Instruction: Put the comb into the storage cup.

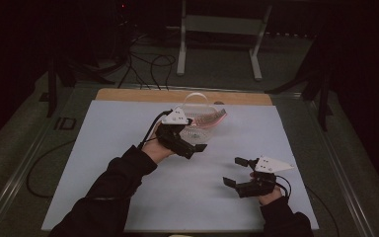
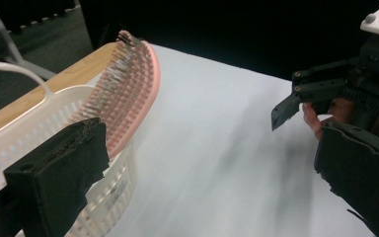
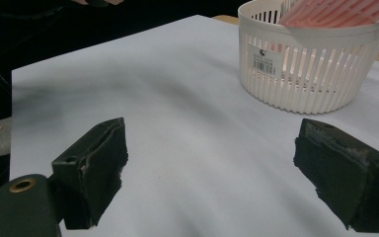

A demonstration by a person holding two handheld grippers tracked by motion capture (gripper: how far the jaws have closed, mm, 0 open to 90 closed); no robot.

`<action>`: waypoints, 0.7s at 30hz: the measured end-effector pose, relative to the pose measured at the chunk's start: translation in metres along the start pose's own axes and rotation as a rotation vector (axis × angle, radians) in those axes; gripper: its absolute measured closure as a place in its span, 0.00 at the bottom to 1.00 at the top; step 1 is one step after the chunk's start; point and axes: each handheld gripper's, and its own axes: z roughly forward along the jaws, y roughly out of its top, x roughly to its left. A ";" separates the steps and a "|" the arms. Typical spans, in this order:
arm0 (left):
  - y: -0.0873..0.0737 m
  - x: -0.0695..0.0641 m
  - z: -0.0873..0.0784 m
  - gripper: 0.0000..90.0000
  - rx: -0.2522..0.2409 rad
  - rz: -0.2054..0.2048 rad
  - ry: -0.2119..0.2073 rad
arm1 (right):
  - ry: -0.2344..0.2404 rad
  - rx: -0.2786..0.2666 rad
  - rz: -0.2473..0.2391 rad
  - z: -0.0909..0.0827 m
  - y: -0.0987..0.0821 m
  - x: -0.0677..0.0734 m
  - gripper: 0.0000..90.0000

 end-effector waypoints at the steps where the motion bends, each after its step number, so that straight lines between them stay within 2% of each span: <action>1: -0.001 0.000 -0.001 0.00 -0.002 -0.001 0.002 | -0.002 0.002 -0.002 0.000 0.000 0.001 0.14; 13: -0.019 -0.002 -0.022 0.00 0.028 -0.010 0.014 | -0.003 0.001 -0.007 0.000 0.001 0.002 0.13; 21: -0.039 -0.002 -0.032 0.00 0.066 -0.010 0.030 | -0.004 0.003 -0.009 0.000 0.001 0.003 0.13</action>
